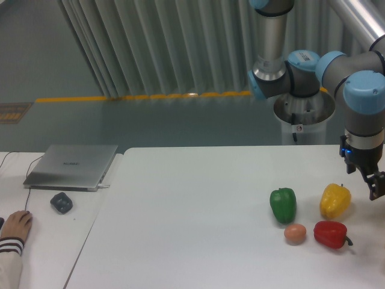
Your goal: Place the green peppers in a basket
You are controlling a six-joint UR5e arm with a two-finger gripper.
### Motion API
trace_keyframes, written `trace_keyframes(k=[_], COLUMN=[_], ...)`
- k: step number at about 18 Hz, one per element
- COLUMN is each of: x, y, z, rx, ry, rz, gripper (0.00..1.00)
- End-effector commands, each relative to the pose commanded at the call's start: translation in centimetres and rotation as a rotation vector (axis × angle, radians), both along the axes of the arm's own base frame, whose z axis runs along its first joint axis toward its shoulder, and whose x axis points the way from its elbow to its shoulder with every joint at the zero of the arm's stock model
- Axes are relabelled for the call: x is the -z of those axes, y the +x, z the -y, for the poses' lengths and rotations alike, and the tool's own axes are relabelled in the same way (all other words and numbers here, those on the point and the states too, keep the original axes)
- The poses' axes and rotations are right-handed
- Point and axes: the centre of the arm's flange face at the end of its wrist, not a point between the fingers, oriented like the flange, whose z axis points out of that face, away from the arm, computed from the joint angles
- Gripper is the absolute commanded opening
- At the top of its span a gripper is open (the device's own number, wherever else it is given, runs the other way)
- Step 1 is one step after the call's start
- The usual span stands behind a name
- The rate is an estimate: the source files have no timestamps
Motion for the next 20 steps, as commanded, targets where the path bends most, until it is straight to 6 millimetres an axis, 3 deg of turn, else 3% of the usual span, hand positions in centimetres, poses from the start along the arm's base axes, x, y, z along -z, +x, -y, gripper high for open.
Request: trace_keyframes(k=[14,20], x=[0.3,1.4], y=[0.7,0.8], z=[0.3,0.8], rx=[-0.133,-0.179], ry=[0.066,0.098], rz=[0.022,0.001], gripper=[1.0,1.0])
